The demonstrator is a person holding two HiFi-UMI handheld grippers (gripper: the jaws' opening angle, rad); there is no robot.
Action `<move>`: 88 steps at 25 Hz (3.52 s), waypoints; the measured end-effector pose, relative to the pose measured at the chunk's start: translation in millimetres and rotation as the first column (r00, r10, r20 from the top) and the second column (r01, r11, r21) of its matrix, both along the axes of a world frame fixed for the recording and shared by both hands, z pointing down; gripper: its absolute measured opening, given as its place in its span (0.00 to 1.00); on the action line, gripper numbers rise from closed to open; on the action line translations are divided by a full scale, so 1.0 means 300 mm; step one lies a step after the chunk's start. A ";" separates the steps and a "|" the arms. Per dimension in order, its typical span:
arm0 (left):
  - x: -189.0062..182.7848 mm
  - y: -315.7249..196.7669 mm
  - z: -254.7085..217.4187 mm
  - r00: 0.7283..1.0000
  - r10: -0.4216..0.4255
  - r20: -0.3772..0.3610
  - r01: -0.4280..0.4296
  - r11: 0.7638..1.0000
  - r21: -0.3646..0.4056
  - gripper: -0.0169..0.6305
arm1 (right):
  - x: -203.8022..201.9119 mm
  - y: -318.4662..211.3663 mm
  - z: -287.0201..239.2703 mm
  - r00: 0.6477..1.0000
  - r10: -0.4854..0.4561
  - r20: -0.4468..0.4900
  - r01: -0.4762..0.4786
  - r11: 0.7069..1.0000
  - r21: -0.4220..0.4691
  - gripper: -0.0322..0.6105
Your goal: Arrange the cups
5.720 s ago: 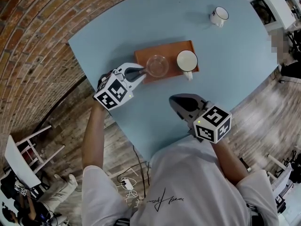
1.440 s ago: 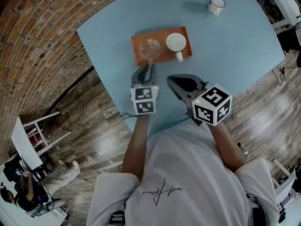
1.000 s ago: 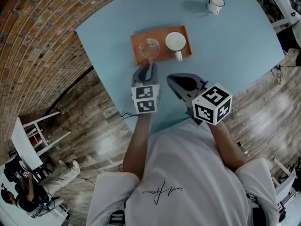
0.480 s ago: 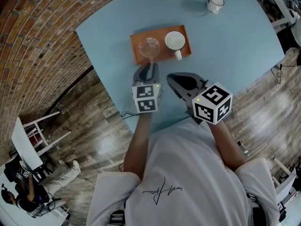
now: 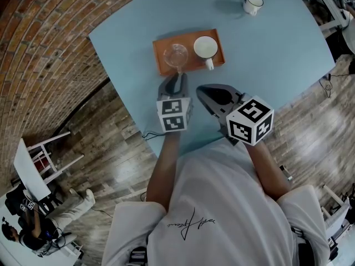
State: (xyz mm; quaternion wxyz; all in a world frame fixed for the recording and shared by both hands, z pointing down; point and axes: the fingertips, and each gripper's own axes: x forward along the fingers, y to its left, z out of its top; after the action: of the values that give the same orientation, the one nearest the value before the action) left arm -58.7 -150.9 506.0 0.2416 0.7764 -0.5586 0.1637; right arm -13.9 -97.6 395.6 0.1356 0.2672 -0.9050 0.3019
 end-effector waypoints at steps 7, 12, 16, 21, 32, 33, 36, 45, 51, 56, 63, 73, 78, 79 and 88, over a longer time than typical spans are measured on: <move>-0.017 0.033 0.004 1.000 -0.005 0.012 0.005 1.000 -0.003 0.12 | 0.005 0.002 -0.009 1.000 0.003 0.007 -0.003 1.000 0.009 0.09; -0.038 0.053 -0.010 1.000 -0.011 0.015 0.011 1.000 0.008 0.12 | 0.008 0.004 -0.022 1.000 0.006 0.011 -0.006 1.000 0.022 0.09; -0.042 0.081 -0.026 1.000 -0.018 0.022 0.017 1.000 0.021 0.12 | 0.009 0.020 -0.032 1.000 -0.013 0.005 0.013 0.999 0.037 0.09; -0.028 0.122 -0.037 1.000 -0.017 0.018 0.017 0.999 0.037 0.11 | 0.011 0.042 -0.046 0.999 -0.038 -0.006 0.039 0.997 0.060 0.09; -0.016 0.186 -0.097 0.999 -0.023 0.034 0.020 0.997 0.076 0.05 | 0.045 0.044 -0.088 1.000 -0.005 -0.004 0.005 0.994 0.106 0.08; -0.012 0.192 -0.100 0.999 -0.017 0.047 0.013 0.997 0.081 0.05 | 0.052 0.045 -0.091 1.000 0.002 -0.004 -0.002 0.994 0.110 0.08; 0.006 0.206 -0.119 0.999 -0.003 0.037 -0.001 0.996 0.088 0.04 | 0.071 0.051 -0.098 1.000 0.011 -0.008 -0.010 0.993 0.120 0.08; 0.056 0.236 -0.211 1.000 0.023 -0.015 -0.021 0.994 0.109 0.04 | 0.132 0.041 -0.120 0.999 0.042 -0.018 -0.039 0.988 0.148 0.08; 0.043 0.250 -0.275 0.999 0.005 -0.044 0.001 0.992 0.127 0.04 | 0.162 0.040 -0.132 0.999 0.038 -0.013 -0.036 0.989 0.145 0.08; 0.036 0.250 -0.336 0.996 0.000 -0.093 0.014 0.989 0.148 0.04 | 0.190 0.041 -0.147 1.000 0.023 -0.020 -0.020 0.989 0.144 0.08; 0.058 0.252 -0.427 0.996 0.016 -0.084 0.001 0.981 0.195 0.04 | 0.237 0.043 -0.181 0.999 -0.001 -0.045 0.009 0.985 0.172 0.08; 0.099 0.256 -0.448 0.993 0.043 -0.108 -0.021 0.981 0.195 0.04 | 0.270 0.057 -0.200 0.997 -0.036 -0.064 0.047 0.982 0.182 0.08; 0.101 0.260 -0.448 0.993 0.042 -0.111 -0.020 0.981 0.191 0.04 | 0.269 0.067 -0.198 0.998 -0.037 -0.054 0.046 0.983 0.177 0.08; 0.100 0.261 -0.449 0.993 0.041 -0.111 -0.019 0.981 0.191 0.04 | 0.269 0.069 -0.199 0.998 -0.036 -0.052 0.045 0.983 0.177 0.08; 0.091 0.274 -0.455 0.993 0.034 -0.112 -0.011 0.980 0.197 0.04 | 0.266 0.090 -0.208 0.999 -0.039 -0.037 0.046 0.982 0.186 0.08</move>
State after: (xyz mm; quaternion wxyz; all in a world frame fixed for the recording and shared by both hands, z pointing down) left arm -31.6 -68.7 369.4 0.1940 0.8107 -0.5484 0.0658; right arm 65.8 -70.7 333.3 0.1316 0.2644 -0.9324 0.2084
